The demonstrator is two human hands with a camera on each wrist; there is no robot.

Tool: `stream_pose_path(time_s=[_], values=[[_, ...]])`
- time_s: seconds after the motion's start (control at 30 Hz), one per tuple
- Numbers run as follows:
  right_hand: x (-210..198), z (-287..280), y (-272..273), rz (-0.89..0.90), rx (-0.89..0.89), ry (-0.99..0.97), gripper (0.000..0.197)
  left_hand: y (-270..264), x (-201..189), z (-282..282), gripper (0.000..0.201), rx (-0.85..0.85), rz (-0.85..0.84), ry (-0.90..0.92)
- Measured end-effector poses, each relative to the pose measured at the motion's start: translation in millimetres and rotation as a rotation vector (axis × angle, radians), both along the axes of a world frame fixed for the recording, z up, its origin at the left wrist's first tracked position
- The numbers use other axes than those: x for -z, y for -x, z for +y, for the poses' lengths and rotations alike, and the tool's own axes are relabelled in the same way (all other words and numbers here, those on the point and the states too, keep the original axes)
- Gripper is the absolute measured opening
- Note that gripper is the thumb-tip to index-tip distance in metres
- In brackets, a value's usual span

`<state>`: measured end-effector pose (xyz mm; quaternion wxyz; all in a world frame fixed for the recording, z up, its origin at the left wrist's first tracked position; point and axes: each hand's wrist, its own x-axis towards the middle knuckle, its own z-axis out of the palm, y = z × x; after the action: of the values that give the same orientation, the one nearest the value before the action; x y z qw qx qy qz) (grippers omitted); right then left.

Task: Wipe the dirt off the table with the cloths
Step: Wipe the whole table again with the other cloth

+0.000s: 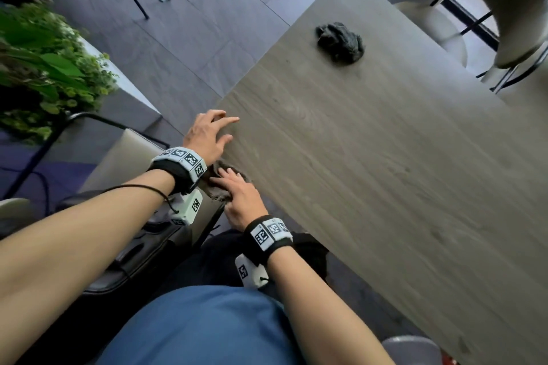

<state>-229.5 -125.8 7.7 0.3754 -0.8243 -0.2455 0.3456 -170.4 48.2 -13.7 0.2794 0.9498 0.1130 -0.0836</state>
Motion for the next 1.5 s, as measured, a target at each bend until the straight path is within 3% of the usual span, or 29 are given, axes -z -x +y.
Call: stream_pose_path(time_s=[0.13,0.3,0.37,0.4,0.5,0.67,0.83,0.93,1.03,1.1,1.2,1.27,1.37,1.43,1.5], values=[[-19.3,-40.6,-37.6,0.075,0.354,-0.149,0.068,2.5,-1.2,-0.2,0.048,-0.008,0.018,-0.012],[-29.5,-114.4,-145.7,-0.235,0.753,0.012,0.069,10.4,1.2,3.5,0.049,-0.027,-0.001,-0.026],[-22.1,-120.0,-175.3,-0.273,0.823,0.107,0.07,12.2,2.8,5.0,0.049,-0.041,-0.013,0.0],[-14.7,-113.3,-182.9,-0.261,0.788,0.173,0.071,13.1,3.5,6.0,0.048,-0.061,-0.029,0.02],[10.8,-57.9,-167.2,-0.222,0.457,0.306,0.076,16.1,5.6,8.9,0.043,-0.136,-0.08,0.082],[18.3,45.9,-65.8,-0.229,-0.045,0.139,0.072,16.1,7.8,21.2,0.038,-0.274,-0.065,0.108],[4.3,36.2,-21.3,0.053,-0.198,0.039,0.061,18.5,12.9,31.1,0.041,-0.248,-0.064,0.172],[-16.1,-3.0,-45.4,0.09,0.045,0.002,0.057,19.2,15.1,33.3,0.041,-0.238,-0.075,0.203],[-34.4,-33.2,-107.2,0.091,0.512,-0.092,0.054,20.8,13.9,35.5,0.046,-0.266,-0.034,0.231],[-37.0,-44.1,-159.3,-0.052,0.767,-0.139,0.048,19.2,11.0,35.7,0.051,-0.31,0.0,0.263],[-28.1,-36.5,-216.6,-0.286,0.857,-0.056,0.053,8.1,2.3,35.4,0.052,-0.396,0.06,0.297],[-16.3,-11.6,-228.0,-0.258,0.701,0.047,0.063,2.7,-3.5,35.3,0.054,-0.404,0.111,0.257],[5.1,39.7,-194.5,-0.261,0.122,0.326,0.07,-0.2,-9.0,35.4,0.056,-0.383,0.146,0.206],[11.5,68.1,-151.3,-0.279,-0.133,0.336,0.075,0.4,-11.3,36.4,0.056,-0.383,0.145,0.227],[11.7,85.9,-106.8,-0.273,-0.221,0.234,0.077,3.6,-13.0,36.3,0.055,-0.453,0.132,0.269]])
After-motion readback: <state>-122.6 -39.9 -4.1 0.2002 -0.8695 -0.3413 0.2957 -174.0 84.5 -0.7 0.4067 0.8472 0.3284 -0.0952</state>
